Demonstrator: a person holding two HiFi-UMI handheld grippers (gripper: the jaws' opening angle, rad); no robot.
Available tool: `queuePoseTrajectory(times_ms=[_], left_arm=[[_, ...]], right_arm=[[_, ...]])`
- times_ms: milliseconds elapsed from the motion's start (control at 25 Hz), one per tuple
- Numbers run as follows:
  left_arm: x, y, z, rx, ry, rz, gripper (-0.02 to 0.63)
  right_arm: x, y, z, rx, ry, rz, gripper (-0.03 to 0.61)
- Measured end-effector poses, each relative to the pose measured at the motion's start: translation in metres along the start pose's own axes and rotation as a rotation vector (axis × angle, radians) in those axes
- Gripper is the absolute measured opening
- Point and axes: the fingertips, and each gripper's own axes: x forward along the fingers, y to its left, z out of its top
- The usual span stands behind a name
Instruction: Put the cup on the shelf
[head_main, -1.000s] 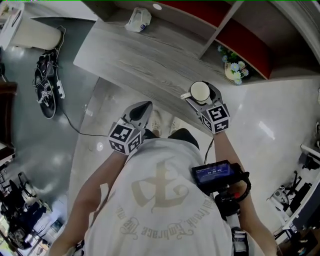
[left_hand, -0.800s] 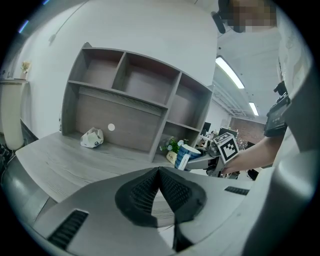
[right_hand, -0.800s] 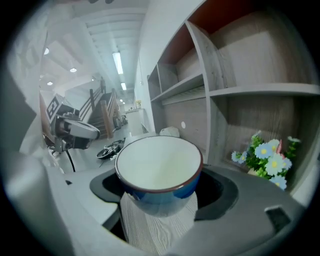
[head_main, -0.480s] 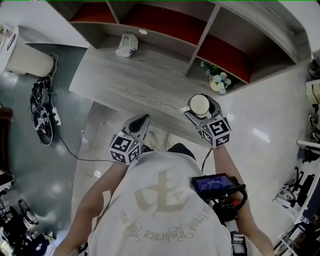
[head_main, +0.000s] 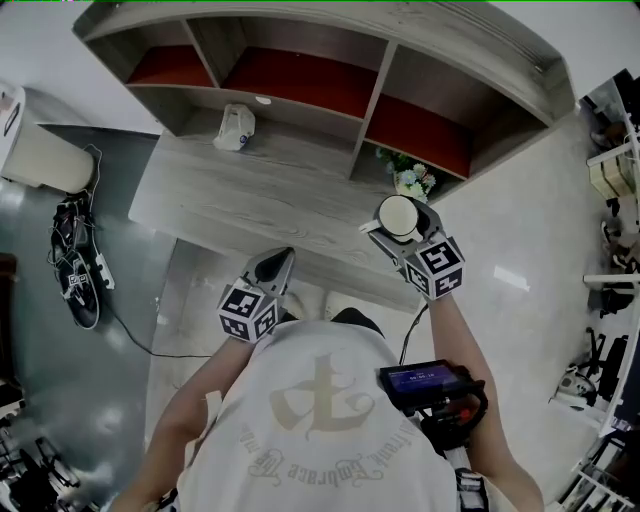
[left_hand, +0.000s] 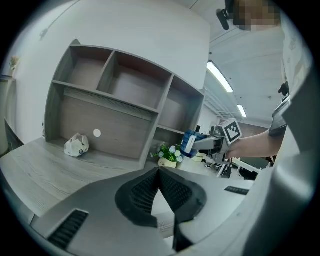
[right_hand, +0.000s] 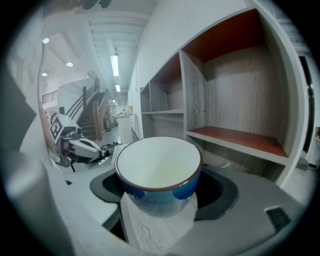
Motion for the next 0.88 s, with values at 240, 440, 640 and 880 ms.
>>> queuePoseTrajectory(times_ms=[240,440,640,880], left_arm=[[0.002,0.003,0.012,0.013,-0.024,-0.005,0.002],[0.001,0.004,0.017,0.017,-0.033,-0.012,0.002],[0.001,0.009,0.019,0.017,-0.040,-0.011,0.002],[0.003,0.017,0.021,0.005,-0.044,0.000,0.002]], right_arm=[[-0.003,-0.015,0.033,-0.017,-0.020,-0.015,0.400],[-0.006,-0.030,0.065,-0.027,-0.046,-0.028,0.400],[-0.004,-0.056,0.097,-0.010,-0.080,-0.079,0.400],[0.001,-0.097,0.124,0.024,-0.084,-0.189,0.400]])
